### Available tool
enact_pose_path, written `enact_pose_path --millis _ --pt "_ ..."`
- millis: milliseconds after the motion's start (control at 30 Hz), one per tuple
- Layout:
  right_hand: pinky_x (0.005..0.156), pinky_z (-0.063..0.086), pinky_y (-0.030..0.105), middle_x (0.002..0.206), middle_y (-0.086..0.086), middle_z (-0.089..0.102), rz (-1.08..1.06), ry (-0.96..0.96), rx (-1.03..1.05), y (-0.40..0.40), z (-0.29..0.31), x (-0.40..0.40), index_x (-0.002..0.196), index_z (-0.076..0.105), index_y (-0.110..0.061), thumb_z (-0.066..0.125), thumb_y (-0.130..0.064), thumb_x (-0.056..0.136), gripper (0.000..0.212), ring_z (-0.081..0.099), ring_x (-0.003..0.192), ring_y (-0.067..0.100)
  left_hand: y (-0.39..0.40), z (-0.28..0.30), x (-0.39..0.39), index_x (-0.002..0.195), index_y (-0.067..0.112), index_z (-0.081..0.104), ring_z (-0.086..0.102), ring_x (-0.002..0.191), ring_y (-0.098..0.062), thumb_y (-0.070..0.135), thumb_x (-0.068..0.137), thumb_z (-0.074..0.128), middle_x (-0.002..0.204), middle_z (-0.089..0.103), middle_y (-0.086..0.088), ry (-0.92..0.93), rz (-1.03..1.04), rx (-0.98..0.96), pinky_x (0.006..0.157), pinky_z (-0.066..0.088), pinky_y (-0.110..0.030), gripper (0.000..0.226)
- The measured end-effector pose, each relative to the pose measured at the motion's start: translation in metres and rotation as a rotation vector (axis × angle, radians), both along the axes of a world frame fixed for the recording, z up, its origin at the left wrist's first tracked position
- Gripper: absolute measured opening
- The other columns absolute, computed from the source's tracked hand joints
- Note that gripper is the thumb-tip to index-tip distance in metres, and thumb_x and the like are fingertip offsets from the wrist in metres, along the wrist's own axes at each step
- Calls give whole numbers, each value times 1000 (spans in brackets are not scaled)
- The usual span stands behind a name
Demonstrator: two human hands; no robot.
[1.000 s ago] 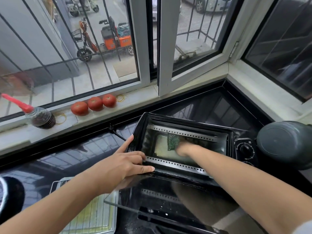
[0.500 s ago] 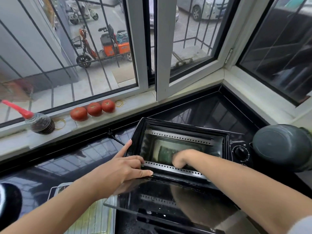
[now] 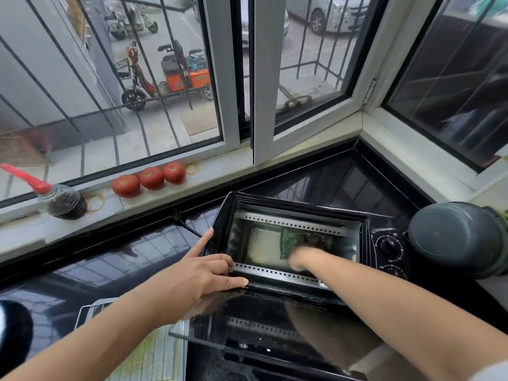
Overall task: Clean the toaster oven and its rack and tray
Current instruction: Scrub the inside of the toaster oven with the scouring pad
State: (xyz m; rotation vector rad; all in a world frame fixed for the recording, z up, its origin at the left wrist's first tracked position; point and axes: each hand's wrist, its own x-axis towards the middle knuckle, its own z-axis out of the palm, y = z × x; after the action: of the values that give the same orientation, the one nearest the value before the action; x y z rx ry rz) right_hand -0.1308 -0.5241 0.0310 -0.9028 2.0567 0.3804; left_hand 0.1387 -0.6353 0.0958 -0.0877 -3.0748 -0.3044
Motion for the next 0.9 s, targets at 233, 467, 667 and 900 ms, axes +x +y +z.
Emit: enact_pose_path --millis 233,467,667,900 --pt "113 34 38 158 20 27 -43 -54 2 0 -4 8 149 29 6 26 -2 103 47 35 141 33 3 -10 8 151 53 39 52 131 -1 32 103 62 97 55 23 23 -4 -61 125 7 -66 57" --pt "109 35 41 145 20 47 -76 88 -93 -1 0 -10 139 49 -1 44 -18 100 44 43 134 36 1 5 0 145 48 54 56 125 -1 46 111 35 96 62 20 24 2 -29 127 -1 -58 39" --pt "95 44 32 146 16 46 -63 141 -18 -10 -17 -6 141 46 1 37 -15 95 49 52 125 28 0 -1 -1 141 48 57 57 123 -1 42 108 52 92 61 19 39 -3 -8 127 6 -62 35" --pt "94 51 38 153 35 22 -307 234 -48 -11 -18 -4 151 7 9 36 -25 98 69 44 133 40 5 0 2 141 47 58 57 124 -1 43 109 48 92 59 20 63 12 6 127 6 -61 34"
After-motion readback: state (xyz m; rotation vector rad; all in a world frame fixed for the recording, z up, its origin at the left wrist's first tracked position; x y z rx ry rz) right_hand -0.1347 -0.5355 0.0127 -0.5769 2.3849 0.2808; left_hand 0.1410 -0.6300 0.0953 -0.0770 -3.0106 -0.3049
